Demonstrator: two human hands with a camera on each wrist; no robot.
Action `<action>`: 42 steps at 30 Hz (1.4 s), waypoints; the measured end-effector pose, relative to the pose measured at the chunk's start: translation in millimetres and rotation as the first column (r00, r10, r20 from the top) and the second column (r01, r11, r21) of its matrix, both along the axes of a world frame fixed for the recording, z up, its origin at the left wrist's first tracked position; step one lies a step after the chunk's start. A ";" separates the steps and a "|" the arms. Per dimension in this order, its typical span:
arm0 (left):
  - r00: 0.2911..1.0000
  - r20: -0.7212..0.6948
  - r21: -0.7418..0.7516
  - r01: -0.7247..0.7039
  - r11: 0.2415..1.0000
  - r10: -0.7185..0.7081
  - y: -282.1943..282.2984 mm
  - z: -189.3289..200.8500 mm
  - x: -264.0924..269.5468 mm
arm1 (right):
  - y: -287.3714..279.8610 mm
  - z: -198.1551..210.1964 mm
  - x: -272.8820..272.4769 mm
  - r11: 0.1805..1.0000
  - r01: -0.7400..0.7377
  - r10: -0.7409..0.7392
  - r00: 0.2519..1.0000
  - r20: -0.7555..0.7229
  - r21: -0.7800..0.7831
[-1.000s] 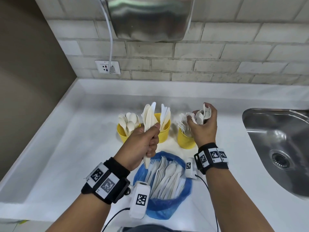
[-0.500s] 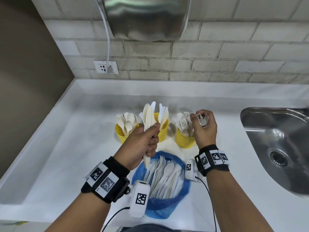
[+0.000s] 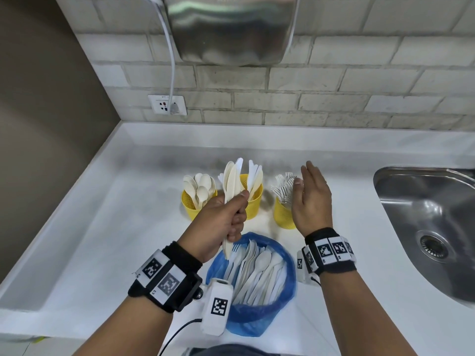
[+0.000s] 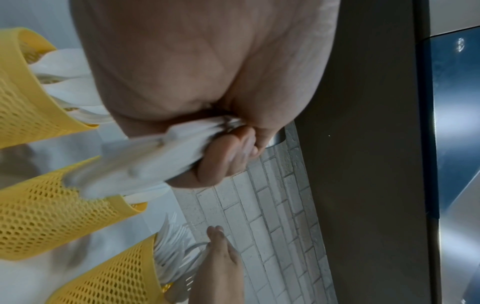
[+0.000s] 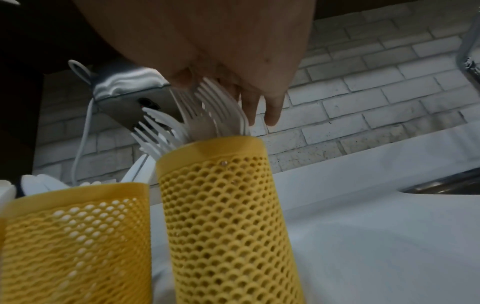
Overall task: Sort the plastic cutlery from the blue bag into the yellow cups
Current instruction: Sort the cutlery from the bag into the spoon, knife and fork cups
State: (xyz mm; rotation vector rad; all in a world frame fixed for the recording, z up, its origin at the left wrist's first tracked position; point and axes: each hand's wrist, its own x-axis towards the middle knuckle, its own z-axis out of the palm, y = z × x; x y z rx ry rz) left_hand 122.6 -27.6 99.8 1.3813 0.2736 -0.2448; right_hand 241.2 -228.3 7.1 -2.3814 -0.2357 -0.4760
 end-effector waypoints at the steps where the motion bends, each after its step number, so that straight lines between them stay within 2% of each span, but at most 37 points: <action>1: 1.000 0.000 0.005 0.001 1.000 -0.001 -0.4 0.5 -0.3 | 0.4 1.9 -3.6 0.998 -0.004 0.002 0.999 -0.046 -0.057; 3: 1.000 0.006 0.022 0.006 1.000 -0.006 -0.5 1.6 -0.6 | 0.2 5.3 -11.1 0.980 -0.016 -0.011 0.991 -0.137 -0.197; 5: 0.999 0.024 0.036 0.030 0.999 -0.031 -0.8 3.4 -1.4 | -1.9 15.4 -17.8 0.971 0.000 -0.028 0.993 -0.116 -0.238; 6: 0.999 0.034 0.040 0.041 0.998 -0.042 -0.6 4.5 -1.7 | -0.9 25.1 -21.3 0.981 0.016 -0.028 0.998 -0.063 -0.194; 8: 0.997 0.051 0.049 0.058 0.997 -0.060 -1.1 6.0 -2.9 | 4.8 49.9 -31.3 1.000 -0.005 0.005 0.999 0.039 -0.005; 11: 0.993 0.082 0.046 0.086 0.995 -0.090 -4.0 6.4 -3.6 | 18.6 83.9 -50.1 0.924 -0.204 0.171 0.977 0.127 0.324; 14: 0.987 0.102 0.038 0.119 0.992 -0.123 -6.0 6.9 -3.8 | 34.3 108.9 -64.6 0.826 -0.298 0.299 0.951 0.075 0.479; 18: 0.976 0.130 0.043 0.171 0.984 -0.175 -5.3 10.0 -5.6 | 47.6 116.8 -67.4 0.726 -0.300 0.418 0.907 -0.050 0.618; 21: 0.963 0.192 0.072 0.177 0.982 -0.188 -4.5 13.4 -6.8 | 51.0 119.1 -68.3 0.693 -0.319 0.435 0.900 -0.022 0.647; 24: 0.948 0.260 0.131 0.155 0.979 -0.185 -1.7 15.5 -8.1 | 51.8 121.6 -69.4 0.702 -0.278 0.373 0.928 -0.006 0.656; 31: 0.929 0.355 0.080 0.080 0.994 -0.104 2.9 15.0 -9.9 | 53.0 123.2 -75.8 0.675 -0.233 0.286 0.957 0.043 0.700; 35: 0.926 0.358 0.141 0.070 0.988 -0.117 5.1 15.5 -9.9 | 52.9 124.7 -76.9 0.722 -0.267 0.338 0.941 0.011 0.638; 39: 0.919 0.370 0.243 0.045 0.969 -0.135 2.2 20.4 -9.1 | 54.5 123.1 -78.2 0.804 -0.331 0.373 0.928 0.014 0.493; 42: 0.933 0.343 0.170 0.051 0.984 -0.108 1.2 18.2 -7.7 | 56.1 130.1 -81.6 0.805 -0.314 0.355 0.935 0.015 0.503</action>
